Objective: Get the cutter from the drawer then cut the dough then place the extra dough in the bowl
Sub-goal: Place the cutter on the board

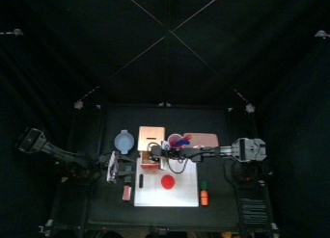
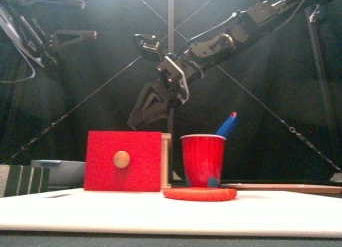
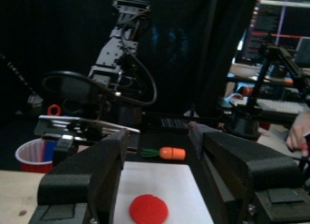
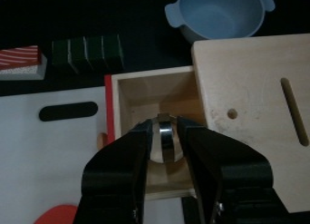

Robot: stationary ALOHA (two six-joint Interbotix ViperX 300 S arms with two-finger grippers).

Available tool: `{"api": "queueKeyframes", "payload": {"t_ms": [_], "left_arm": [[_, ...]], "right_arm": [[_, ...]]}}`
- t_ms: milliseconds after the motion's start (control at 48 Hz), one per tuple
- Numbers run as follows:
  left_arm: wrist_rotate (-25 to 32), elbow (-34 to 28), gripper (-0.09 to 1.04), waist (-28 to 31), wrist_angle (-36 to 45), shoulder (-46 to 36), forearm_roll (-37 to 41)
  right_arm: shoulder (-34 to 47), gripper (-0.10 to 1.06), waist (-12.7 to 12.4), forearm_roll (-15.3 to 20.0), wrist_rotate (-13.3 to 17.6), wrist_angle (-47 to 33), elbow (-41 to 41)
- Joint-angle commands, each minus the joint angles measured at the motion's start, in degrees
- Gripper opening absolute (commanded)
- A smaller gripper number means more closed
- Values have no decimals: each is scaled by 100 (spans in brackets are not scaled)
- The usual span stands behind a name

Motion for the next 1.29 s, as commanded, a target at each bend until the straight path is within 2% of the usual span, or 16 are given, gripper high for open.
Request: {"api": "queueKeyframes", "payload": {"t_ms": [21, 646, 1292], "left_arm": [[79, -62, 90, 62, -53, 0, 176], [79, -53, 90, 70, -53, 0, 149], [44, -26, 90, 70, -53, 0, 149]], "right_arm": [[-229, 69, -26, 9, -18, 193, -202], [193, 69, -70, -141, -18, 686, -501], [431, 67, -132, -185, -18, 765, -598]]}}
